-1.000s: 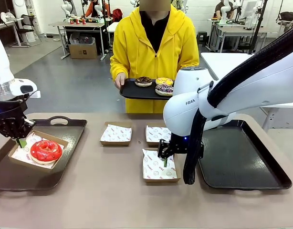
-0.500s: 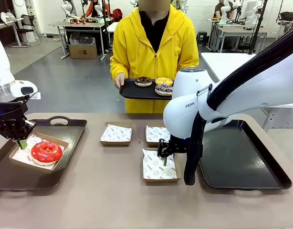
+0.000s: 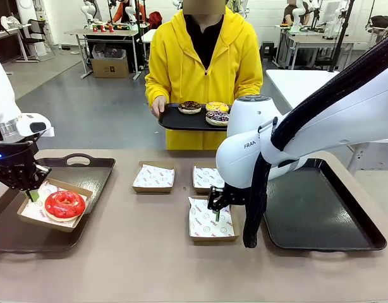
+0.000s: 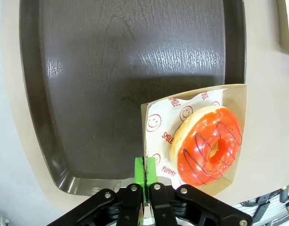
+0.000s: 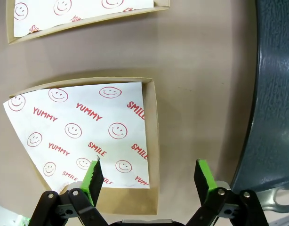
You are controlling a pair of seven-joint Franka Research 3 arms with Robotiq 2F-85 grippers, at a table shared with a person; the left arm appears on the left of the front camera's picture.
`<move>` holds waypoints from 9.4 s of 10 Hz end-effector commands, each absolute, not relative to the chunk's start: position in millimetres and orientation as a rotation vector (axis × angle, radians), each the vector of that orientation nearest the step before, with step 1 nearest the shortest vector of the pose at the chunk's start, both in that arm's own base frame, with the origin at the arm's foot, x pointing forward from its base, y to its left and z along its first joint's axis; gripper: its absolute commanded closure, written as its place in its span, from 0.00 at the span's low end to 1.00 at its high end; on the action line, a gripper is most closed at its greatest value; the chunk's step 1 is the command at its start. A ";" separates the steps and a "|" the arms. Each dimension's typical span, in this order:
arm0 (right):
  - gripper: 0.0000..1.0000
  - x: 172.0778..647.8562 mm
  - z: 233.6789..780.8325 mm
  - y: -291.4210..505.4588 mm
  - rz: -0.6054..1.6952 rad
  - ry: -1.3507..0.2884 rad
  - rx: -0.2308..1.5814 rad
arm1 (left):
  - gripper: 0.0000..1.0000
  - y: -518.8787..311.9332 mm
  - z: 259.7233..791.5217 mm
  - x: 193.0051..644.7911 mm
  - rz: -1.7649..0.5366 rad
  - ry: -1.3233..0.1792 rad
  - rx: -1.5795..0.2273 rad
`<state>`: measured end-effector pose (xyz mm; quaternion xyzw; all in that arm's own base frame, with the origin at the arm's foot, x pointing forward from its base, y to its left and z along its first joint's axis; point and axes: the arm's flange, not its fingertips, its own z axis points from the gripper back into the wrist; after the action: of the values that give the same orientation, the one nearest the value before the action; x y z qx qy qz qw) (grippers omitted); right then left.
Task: Individually package the donuts and arrange them on the tray.
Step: Place the picked Paper togo box on the Handle tray while simultaneously picking up another Paper togo box from the table with the other hand.
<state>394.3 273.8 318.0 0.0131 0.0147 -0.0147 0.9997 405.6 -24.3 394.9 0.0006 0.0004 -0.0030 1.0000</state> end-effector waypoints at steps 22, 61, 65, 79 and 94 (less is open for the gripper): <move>1.00 395.2 311.6 270.8 -0.086 0.048 0.035 | 0.00 -22.4 388.8 406.5 0.038 0.049 -0.119; 1.00 570.3 464.1 276.3 -0.098 0.042 -0.062 | 0.00 263.5 433.2 297.6 0.141 -0.206 -1.186; 1.00 570.3 464.1 276.3 -0.098 0.042 -0.062 | 0.00 263.5 433.2 297.6 0.141 -0.206 -1.186; 0.98 433.6 471.9 118.9 -0.075 0.005 -0.018 | 0.00 74.7 518.1 425.3 0.033 -0.016 -0.750; 0.98 424.4 440.3 89.4 -0.083 0.021 -0.038 | 0.00 -102.0 442.1 481.9 -0.057 -0.012 -0.283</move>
<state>423.3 87.8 437.2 -0.0249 0.0120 -0.0400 0.9988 482.1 -103.0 438.0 -0.1396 -0.0135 -0.0263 0.9898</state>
